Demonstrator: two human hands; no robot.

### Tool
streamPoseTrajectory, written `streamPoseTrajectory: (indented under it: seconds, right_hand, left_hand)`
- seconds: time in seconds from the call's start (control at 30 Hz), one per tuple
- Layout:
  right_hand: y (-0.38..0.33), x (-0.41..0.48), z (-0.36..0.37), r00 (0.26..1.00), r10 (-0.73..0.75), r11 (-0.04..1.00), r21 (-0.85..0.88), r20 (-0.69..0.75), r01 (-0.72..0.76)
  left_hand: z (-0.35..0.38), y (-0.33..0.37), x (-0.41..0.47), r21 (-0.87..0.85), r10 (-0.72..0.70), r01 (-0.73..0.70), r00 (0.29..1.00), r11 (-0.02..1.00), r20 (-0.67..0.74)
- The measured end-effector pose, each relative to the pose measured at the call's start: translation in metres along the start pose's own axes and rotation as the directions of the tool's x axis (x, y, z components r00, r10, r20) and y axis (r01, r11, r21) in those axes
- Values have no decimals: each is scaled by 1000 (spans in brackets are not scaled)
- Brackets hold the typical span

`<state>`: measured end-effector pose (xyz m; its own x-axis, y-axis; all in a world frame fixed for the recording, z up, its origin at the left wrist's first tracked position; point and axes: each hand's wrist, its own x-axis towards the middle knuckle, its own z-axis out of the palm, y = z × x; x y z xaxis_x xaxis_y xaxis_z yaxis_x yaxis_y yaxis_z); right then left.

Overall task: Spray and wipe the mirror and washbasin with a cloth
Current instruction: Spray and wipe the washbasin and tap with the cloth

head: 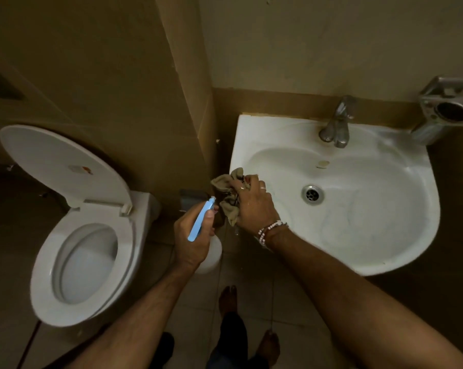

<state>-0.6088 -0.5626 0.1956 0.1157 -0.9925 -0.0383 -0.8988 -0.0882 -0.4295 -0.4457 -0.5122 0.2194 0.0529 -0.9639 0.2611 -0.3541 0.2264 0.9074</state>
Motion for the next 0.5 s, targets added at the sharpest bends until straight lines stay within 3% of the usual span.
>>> streamPoseTrajectory:
  seconds: [0.2, 0.5]
  right_hand:
    - [16, -53, -20, 983, -177, 971, -153, 51, 183]
    - [83, -132, -57, 909, -392, 838, -354, 137, 415]
  left_hand:
    - [4, 16, -26, 13, 12, -12, 1000, 1000, 1]
    - [30, 50, -50, 14, 65, -66, 997, 998, 37]
